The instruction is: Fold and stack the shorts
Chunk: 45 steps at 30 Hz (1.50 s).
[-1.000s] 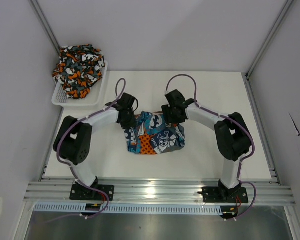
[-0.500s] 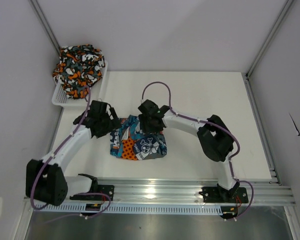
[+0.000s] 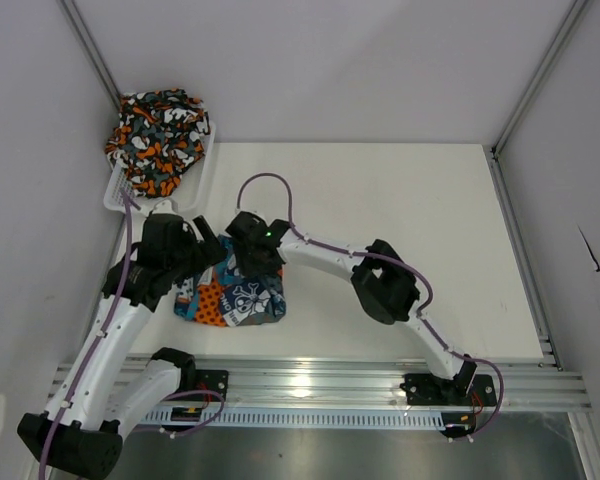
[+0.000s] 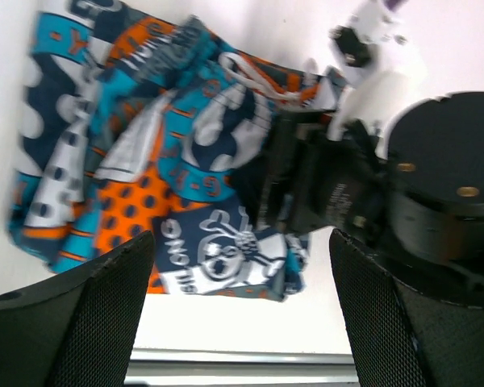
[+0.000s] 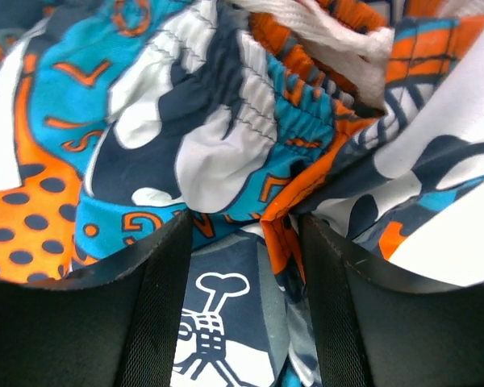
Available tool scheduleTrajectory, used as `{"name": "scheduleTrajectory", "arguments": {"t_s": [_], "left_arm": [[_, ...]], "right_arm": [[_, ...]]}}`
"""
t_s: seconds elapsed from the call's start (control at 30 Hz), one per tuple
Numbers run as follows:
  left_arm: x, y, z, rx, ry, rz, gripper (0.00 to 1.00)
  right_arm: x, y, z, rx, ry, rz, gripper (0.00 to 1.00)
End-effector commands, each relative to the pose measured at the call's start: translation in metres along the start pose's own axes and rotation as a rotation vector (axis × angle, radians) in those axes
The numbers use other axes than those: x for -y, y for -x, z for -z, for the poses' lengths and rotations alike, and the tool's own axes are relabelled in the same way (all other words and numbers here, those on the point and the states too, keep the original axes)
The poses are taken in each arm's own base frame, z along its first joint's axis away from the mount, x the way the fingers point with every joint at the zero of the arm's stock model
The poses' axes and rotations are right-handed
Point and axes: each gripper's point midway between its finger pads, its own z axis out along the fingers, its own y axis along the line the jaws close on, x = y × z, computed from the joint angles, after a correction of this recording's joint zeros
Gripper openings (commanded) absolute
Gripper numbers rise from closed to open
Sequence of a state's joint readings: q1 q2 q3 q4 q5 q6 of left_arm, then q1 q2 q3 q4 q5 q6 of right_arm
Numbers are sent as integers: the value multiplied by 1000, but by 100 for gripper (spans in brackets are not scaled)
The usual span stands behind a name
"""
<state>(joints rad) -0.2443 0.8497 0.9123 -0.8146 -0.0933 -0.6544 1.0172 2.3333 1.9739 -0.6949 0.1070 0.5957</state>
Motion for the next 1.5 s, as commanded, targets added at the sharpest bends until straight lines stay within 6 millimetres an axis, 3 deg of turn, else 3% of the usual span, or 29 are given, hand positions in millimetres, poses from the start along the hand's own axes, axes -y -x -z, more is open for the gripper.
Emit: {"name": "scheduleTrajectory", "arguments": {"t_s": [0.0, 0.07, 0.13, 0.17, 0.2, 0.23, 0.37, 0.4, 0.57, 0.7, 0.73, 0.93, 0.97, 1.0, 1.07, 1.1, 1.27, 1.3, 1.33, 1.4, 1.47], "left_arm": [[-3, 16, 18, 56, 14, 3, 90], [-4, 17, 19, 57, 22, -5, 90], [-5, 19, 21, 60, 31, -12, 90], [-6, 23, 25, 76, 36, -9, 90], [-6, 23, 25, 75, 37, -9, 90], [-6, 24, 26, 83, 35, -8, 90], [-3, 24, 27, 94, 8, -3, 90], [-5, 19, 23, 79, 10, -4, 90], [3, 4, 3, 36, -55, -8, 90], [5, -8, -17, 4, -81, -22, 90], [4, -11, -24, -11, -76, -26, 90], [7, -31, -57, -102, -85, -39, 88], [7, -36, -65, -127, -76, -45, 87], [13, -38, -68, -127, -90, -61, 86], [17, -43, -74, -141, -76, -77, 87], [23, -42, -74, -137, -83, -80, 88], [42, -52, -85, -158, -75, -125, 91], [39, -62, -95, -196, -42, -141, 91], [45, -56, -98, -193, -38, -143, 91], [36, -66, -115, -246, 28, -165, 91], [35, -60, -124, -247, 75, -177, 91]], "right_arm": [[-49, -2, 2, -4, 90, 19, 58], [-64, 9, 10, 29, 140, -8, 60], [-61, 21, 20, 82, 125, -43, 59], [-43, 39, 40, 156, 111, -133, 56], [-36, 28, 32, 130, 88, -130, 56], [-28, 38, 48, 161, 88, -151, 58], [11, 28, 57, 162, -6, -179, 57], [25, 16, 52, 143, -45, -182, 57], [53, 7, 60, 151, -93, -214, 54], [73, 5, 67, 172, -141, -237, 77], [81, -1, 67, 170, -153, -241, 79], [117, 20, 124, 325, -127, -326, 86], [128, 11, 126, 327, -139, -321, 87], [135, 21, 150, 391, -119, -344, 90], [146, 25, 168, 457, -108, -352, 99], [155, 21, 182, 486, -99, -354, 99], [197, 26, 213, 569, -132, -357, 100], [203, 27, 218, 574, -141, -335, 99], [208, 27, 225, 585, -146, -337, 99], [221, 31, 233, 609, -161, -335, 100], [229, 33, 241, 634, -158, -344, 100]]}}
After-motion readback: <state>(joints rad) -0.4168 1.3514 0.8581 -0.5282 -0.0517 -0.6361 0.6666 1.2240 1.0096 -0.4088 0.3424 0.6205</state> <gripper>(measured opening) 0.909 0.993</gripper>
